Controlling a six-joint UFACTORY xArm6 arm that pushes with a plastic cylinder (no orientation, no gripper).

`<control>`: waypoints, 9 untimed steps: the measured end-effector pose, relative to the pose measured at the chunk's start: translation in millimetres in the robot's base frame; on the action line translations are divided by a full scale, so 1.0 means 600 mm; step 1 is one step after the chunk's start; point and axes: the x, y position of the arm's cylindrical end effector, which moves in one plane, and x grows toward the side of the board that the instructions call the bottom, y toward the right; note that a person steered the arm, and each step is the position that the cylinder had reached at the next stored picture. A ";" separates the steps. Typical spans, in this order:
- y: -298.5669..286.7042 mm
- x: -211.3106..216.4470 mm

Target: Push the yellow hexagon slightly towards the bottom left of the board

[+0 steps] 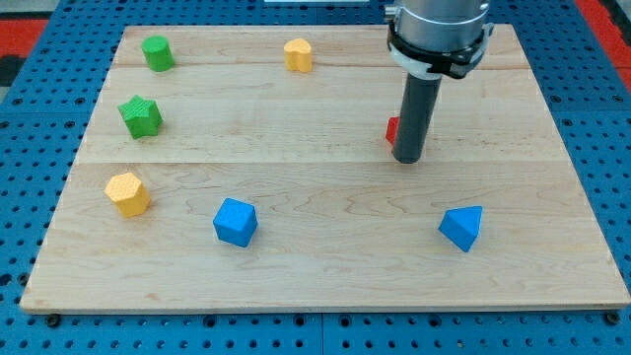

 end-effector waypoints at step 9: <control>0.135 0.144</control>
